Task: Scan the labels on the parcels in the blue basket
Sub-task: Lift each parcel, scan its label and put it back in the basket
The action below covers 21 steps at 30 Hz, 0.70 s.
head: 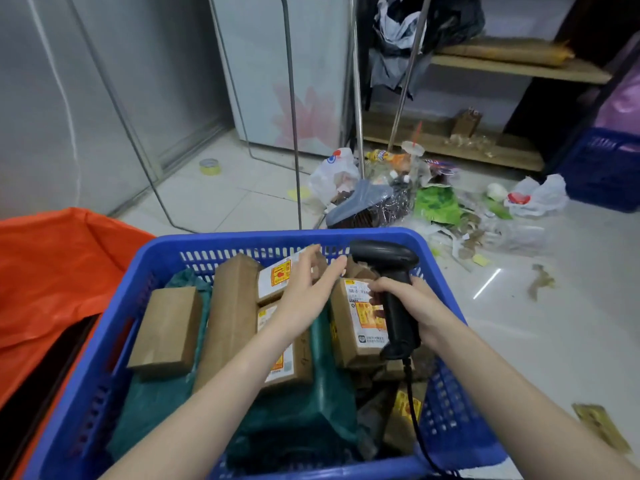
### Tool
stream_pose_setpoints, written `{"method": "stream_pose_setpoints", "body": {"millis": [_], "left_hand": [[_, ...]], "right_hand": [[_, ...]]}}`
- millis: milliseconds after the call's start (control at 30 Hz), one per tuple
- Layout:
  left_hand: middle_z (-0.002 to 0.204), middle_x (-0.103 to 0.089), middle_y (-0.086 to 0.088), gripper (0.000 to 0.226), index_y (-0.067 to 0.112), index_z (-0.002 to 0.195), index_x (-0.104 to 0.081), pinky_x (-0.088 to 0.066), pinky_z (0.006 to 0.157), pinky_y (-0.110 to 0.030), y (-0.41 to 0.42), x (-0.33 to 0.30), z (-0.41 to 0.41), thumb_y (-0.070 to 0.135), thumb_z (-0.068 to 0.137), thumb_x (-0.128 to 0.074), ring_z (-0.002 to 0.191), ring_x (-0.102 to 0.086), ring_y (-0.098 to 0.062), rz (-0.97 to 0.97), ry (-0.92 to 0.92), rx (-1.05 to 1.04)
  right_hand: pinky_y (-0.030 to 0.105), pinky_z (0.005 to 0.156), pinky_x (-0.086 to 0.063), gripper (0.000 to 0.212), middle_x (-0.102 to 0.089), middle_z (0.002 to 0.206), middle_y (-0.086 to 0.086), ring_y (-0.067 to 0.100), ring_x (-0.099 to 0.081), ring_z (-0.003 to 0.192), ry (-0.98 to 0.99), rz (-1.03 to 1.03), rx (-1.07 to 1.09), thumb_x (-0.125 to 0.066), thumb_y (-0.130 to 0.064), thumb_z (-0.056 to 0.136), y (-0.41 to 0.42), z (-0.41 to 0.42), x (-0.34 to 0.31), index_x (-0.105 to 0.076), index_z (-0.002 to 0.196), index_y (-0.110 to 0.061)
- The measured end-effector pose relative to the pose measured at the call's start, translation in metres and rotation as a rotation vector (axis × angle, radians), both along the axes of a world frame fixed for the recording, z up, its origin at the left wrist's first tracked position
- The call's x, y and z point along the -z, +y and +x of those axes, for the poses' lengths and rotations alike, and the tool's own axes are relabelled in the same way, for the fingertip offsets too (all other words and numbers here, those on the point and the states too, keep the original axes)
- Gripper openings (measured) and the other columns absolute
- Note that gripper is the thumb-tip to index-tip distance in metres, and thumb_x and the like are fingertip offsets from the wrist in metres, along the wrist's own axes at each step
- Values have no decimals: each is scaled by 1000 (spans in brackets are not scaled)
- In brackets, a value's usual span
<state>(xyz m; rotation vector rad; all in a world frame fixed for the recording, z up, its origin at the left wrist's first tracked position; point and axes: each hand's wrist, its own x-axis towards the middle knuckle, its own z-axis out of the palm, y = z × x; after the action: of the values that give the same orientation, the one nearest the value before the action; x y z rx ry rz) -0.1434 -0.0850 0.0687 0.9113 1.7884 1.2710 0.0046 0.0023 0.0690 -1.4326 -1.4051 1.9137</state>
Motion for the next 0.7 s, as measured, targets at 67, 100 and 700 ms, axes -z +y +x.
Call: {"method": "stream_pose_setpoints", "body": {"millis": [67,100,700], "left_hand": [[145,-39,0,70,25,142,-27,-33,92,-26,6,23,4,54,84,-55,126,-42,-15,-114,-12,27],[145,-39,-2,70,24,141,-27,-33,91,-26,8,33,7,53,84,-56,125,-42,-15,-168,-7,38],[134,-53,-1,91,19,147,-14,-46,92,-28,17,64,18,39,78,-70,110,-56,-14,-301,-9,87]], "right_hand": [[30,59,-53,43,-73,87,10,24,-70,75,-33,-19,39,-75,-22,72,10,4,16,-64,111,-9],[29,58,-53,45,-75,88,10,24,-71,76,-35,-29,61,-75,-22,72,14,6,22,-63,113,-10],[22,47,-54,26,-74,83,5,14,-70,61,67,-70,117,-72,-15,78,7,4,14,-65,103,-12]]}}
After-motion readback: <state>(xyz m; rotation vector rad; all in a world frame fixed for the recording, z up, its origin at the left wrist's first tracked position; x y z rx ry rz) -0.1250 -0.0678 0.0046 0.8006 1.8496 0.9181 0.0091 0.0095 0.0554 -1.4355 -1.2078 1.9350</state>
